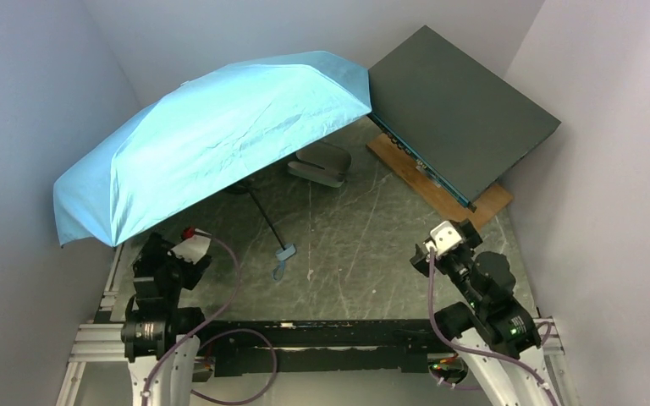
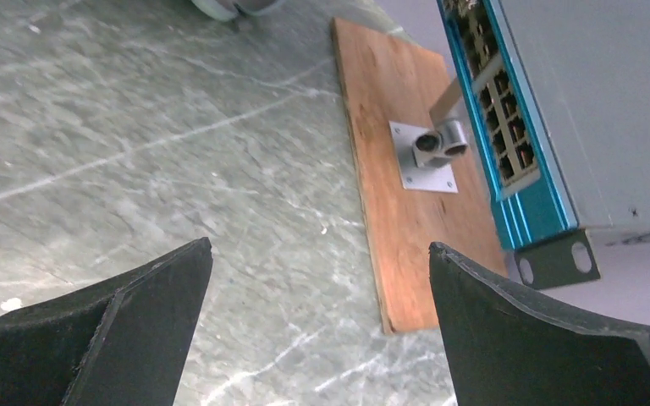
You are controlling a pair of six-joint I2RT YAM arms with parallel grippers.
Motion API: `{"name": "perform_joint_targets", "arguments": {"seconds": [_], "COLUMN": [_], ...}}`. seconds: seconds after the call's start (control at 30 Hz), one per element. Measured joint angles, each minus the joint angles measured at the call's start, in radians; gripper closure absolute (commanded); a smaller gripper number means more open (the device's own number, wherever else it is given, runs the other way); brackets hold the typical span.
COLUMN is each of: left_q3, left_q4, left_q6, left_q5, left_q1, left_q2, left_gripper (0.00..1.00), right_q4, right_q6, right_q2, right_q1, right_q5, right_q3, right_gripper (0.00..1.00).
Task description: Open the umbrella
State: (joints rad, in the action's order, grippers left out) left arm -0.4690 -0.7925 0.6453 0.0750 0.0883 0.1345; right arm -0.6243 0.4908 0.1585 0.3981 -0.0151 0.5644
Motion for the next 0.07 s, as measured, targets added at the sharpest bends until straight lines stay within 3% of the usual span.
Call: {"name": "perform_joint_targets", "arguments": {"seconds": [0.07], "left_q3": [0.005], "left_q4": [-0.001], "left_q6": [0.006], "left_q5": [0.021], "left_q1": [0.000], "left_q2": [-0.050], "left_gripper": [0.01], "right_q4": [-0.015], "right_q6": [0.027], "right_q2": [-0.019], "right_q1": [-0.011], "right_q5": [-0.015], "right_q3": [-0.014], "right_gripper": [0.00]}}
